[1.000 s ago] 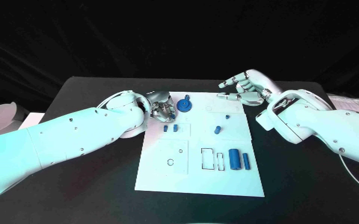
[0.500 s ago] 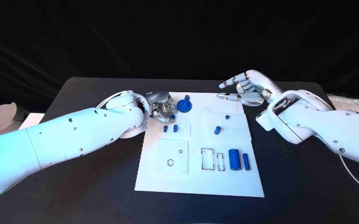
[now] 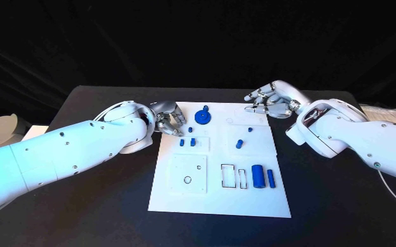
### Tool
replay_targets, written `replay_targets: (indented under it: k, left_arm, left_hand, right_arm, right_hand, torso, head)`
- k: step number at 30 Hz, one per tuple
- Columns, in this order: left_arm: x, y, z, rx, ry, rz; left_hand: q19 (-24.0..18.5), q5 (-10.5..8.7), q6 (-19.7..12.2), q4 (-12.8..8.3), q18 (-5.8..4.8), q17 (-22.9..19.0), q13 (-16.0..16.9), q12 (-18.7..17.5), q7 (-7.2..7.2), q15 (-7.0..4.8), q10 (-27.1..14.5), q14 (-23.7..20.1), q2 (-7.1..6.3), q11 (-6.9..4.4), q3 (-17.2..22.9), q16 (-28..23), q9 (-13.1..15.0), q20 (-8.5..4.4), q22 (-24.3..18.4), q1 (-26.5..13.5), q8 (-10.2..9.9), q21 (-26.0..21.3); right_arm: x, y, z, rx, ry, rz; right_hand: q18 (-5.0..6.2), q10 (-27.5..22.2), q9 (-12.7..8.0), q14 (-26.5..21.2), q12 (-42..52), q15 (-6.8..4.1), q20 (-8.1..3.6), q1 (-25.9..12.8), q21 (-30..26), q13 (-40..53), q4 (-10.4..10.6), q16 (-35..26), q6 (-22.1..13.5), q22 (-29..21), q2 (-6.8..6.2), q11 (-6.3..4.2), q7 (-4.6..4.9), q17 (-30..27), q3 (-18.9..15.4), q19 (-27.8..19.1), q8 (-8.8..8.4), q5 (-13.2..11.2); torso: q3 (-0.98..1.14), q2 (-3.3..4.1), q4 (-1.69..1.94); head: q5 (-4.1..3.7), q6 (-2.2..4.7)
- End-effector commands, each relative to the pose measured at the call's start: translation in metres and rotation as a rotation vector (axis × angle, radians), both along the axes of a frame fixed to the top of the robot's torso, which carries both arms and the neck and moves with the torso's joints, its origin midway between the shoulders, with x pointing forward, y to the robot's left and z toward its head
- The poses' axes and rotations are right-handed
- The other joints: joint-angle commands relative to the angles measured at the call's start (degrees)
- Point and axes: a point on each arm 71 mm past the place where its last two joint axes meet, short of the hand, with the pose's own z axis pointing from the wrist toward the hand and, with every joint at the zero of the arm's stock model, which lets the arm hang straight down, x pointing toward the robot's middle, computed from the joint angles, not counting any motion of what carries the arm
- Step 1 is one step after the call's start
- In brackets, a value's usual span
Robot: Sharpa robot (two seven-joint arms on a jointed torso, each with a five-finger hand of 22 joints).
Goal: Assemble the parts on the task board
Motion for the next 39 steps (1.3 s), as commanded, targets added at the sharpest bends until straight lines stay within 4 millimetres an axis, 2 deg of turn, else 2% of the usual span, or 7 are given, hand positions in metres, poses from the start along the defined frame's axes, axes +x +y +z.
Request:
replay_targets:
  k: [1,3,8,14,18,26,39]
  left_arm:
    - [-0.001,0.014,0.002,-0.162,0.044,0.052]
    - [-0.001,0.022,0.007,-0.283,0.046,0.077]
    - [-0.003,0.039,0.025,-0.623,-0.022,0.111]
    - [-0.008,0.055,0.032,-1.100,0.083,0.254]
    - [-0.016,0.059,0.029,-1.303,0.183,0.324]
    - [-0.030,0.067,0.023,-1.427,0.267,0.368]
    - [-0.032,0.074,0.021,-1.438,0.267,0.388]
  left_hand:
    - [0.04,0.06,-0.18,0.21,0.32,-0.24,0.20,0.47,-0.14,0.42,-0.68,1.05,0.32,-0.03,-1.70,-0.16,-0.02,0.53,-0.25,0.87,0.16,-0.44]
    - [-0.48,0.07,0.71,0.41,0.69,-0.32,0.34,1.10,0.06,0.40,0.13,1.01,0.80,-0.06,-2.21,-0.12,0.10,0.53,-1.90,1.03,0.49,-2.19]
    - [-1.74,0.75,4.76,1.51,1.30,1.58,0.91,4.08,0.70,0.33,5.79,1.26,3.35,-0.24,0.33,0.84,0.49,0.51,-4.77,0.71,2.14,-5.51]
    - [-3.42,1.23,6.07,2.66,1.98,-2.58,1.05,5.53,0.08,-0.28,9.12,-0.25,5.52,-1.08,4.18,-1.01,0.27,0.11,-7.74,-0.06,2.45,-9.08]
    - [-5.30,1.14,5.94,2.90,2.68,-5.47,0.96,5.72,0.16,-0.23,9.04,-1.68,5.59,-1.10,4.97,-2.37,0.12,0.05,-11.29,-0.88,2.31,-13.20]
    - [-9.73,1.00,5.52,3.01,4.19,-13.31,0.83,6.22,0.46,0.16,7.90,-5.56,5.18,-0.70,4.52,-6.18,0.05,0.40,-18.95,-2.28,2.10,-22.25]
    - [-10.72,1.00,5.25,2.82,4.54,-14.88,0.80,6.42,0.58,0.26,7.48,-6.41,5.11,-0.59,4.37,-6.93,0.02,0.50,-20.73,-2.38,1.98,-24.37]
  right_arm:
    - [0.001,-0.001,-0.009,-0.167,0.055,0.024]
    - [0.001,-0.002,-0.011,-0.221,0.054,0.029]
    - [0.000,0.001,-0.013,-0.374,0.019,0.050]
    - [-0.001,0.011,-0.015,-0.552,-0.043,0.070]
    - [-0.003,0.018,-0.018,-0.652,-0.075,0.077]
    - [-0.005,0.025,-0.023,-0.753,-0.087,0.099]
    - [-0.010,0.033,-0.027,-0.781,-0.062,0.140]
  right_hand:
    - [0.62,0.95,0.02,4.32,-6.60,0.49,0.68,2.70,-0.63,-8.16,-0.35,-0.48,1.63,5.29,-0.36,0.57,0.68,7.24,1.73,1.07,0.33,-0.57]
    - [0.70,2.65,-0.08,4.32,-10.59,0.85,0.61,3.76,-0.75,-14.25,-0.33,-0.61,2.36,5.19,-1.38,1.07,0.62,7.10,2.60,1.07,0.06,-0.97]
    - [0.70,3.76,-0.03,4.30,-13.17,0.63,0.68,5.89,-0.91,-19.19,-1.08,-0.76,3.52,5.03,-1.96,0.35,-0.07,6.93,4.62,1.03,0.06,-1.21]
    - [0.76,3.90,-0.05,4.27,-13.84,0.69,0.77,6.70,-1.15,-24.09,-1.06,-0.98,4.46,4.77,-2.84,0.27,-0.56,6.66,7.30,0.94,-0.12,-4.91]
    - [0.87,3.72,-0.09,4.18,-13.88,0.71,0.86,6.45,-1.56,-26.80,-0.62,-1.41,4.70,4.25,-3.77,0.28,-0.91,6.11,9.12,0.70,-0.21,-6.76]
    - [1.06,3.78,-0.06,4.02,-13.82,0.53,0.73,5.69,-2.22,-29.94,0.14,-2.21,5.25,3.43,-5.02,0.04,-1.25,5.10,11.97,0.34,-0.18,-7.57]
    - [1.09,4.32,0.00,4.02,-13.80,0.30,0.48,5.01,-2.45,-32.29,0.65,-2.50,6.14,3.24,-5.42,-0.14,-1.43,4.75,14.94,0.32,-0.13,-7.42]
  torso:
    - [0.02,-0.06,0.08]
    - [0.05,-0.06,0.10]
    - [-0.04,0.10,0.01]
    - [0.05,0.09,-0.12]
    - [-0.08,0.10,-0.04]
    - [0.02,0.07,0.01]
    - [0.01,0.15,0.00]
  head:
    - [-0.20,0.17]
    - [-0.22,0.22]
    - [-0.60,0.66]
    - [-1.57,0.93]
    - [-2.41,1.01]
    - [-3.27,1.23]
    - [-3.08,0.92]
